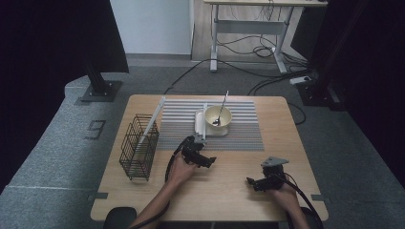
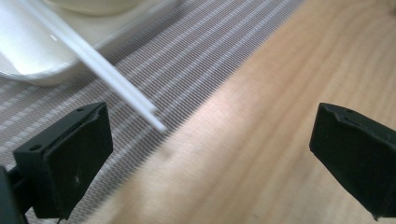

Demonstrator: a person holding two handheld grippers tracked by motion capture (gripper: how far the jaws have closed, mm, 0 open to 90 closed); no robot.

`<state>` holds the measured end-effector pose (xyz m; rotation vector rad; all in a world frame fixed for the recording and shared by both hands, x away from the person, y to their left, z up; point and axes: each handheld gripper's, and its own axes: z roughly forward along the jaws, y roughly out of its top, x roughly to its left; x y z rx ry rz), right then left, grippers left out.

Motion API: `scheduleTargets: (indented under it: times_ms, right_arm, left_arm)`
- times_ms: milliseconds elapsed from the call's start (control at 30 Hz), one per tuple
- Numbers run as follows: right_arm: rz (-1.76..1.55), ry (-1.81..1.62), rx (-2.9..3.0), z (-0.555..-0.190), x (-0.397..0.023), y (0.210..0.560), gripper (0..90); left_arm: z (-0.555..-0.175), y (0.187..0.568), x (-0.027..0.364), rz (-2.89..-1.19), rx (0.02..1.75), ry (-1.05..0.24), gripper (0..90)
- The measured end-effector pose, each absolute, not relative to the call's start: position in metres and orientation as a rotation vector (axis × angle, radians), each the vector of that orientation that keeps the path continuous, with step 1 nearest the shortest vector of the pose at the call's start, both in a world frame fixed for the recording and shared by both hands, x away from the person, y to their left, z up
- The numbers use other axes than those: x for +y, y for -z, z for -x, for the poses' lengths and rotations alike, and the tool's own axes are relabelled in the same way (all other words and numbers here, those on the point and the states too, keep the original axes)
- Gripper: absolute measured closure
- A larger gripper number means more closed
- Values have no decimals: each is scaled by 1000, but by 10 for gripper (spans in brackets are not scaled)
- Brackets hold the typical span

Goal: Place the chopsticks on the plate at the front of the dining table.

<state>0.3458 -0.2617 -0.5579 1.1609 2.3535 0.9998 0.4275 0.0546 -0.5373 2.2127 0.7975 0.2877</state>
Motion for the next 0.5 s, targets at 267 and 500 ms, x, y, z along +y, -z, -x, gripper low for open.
scheduleTargets:
  times_ms: [267, 500]
  right_arm:
    - [-1161, -1000, 2353, -346, -262, 558, 0]
    - [-1161, -1000, 2353, -346, -262, 558, 0]
  left_arm:
    - [-416, 546, 49, -2236, 777, -282, 0]
    - [-415, 547, 48, -2238, 776, -285, 0]
